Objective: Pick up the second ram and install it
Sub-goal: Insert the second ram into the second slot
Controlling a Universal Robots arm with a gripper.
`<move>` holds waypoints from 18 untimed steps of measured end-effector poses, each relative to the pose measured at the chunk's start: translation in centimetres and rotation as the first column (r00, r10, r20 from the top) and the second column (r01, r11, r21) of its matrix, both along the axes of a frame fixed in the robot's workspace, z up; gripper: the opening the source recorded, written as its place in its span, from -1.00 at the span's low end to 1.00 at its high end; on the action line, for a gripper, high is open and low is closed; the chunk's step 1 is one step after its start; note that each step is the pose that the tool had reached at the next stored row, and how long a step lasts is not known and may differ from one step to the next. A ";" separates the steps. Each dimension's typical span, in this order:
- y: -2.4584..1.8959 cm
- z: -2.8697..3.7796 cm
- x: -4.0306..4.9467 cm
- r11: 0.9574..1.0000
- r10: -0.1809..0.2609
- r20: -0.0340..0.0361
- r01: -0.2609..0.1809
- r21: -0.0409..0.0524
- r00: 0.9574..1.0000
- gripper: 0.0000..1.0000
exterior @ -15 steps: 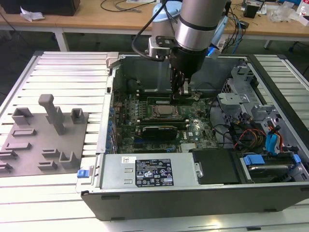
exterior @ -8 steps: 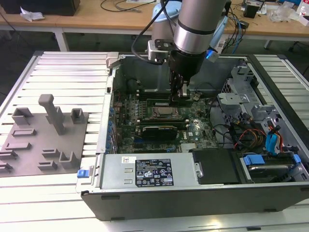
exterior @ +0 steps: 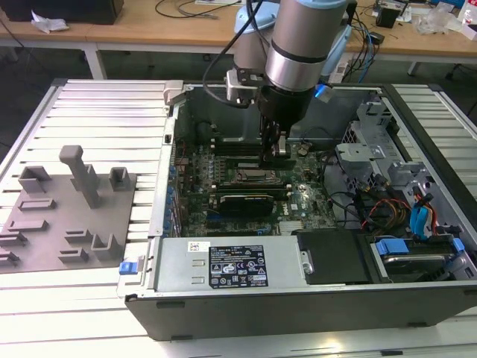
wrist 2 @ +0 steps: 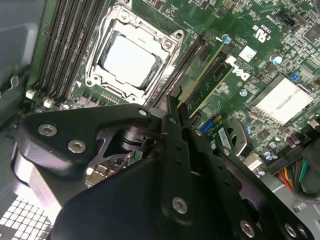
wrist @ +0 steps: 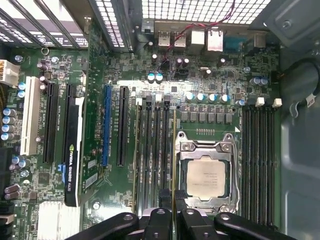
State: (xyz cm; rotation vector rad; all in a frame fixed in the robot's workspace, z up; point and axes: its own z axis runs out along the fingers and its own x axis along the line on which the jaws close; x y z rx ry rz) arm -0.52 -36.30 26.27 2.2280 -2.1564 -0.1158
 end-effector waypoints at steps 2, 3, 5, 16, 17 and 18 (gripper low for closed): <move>-0.37 -0.35 -0.14 1.000 0.000 0.000 0.000 0.000 1.000 -0.73; -0.51 -0.51 -0.15 1.000 0.000 0.000 0.000 0.000 1.000 -0.73; -0.62 -0.81 -0.20 1.000 0.006 0.000 -0.006 0.000 1.000 -0.73; -1.32 -2.30 -0.93 1.000 0.011 0.000 -0.011 0.000 1.000 -0.73; -1.32 -2.37 -0.96 1.000 0.010 0.000 -0.010 0.000 1.000 -0.73; -1.38 -2.52 -1.02 1.000 0.011 0.000 -0.011 0.000 1.000 -0.73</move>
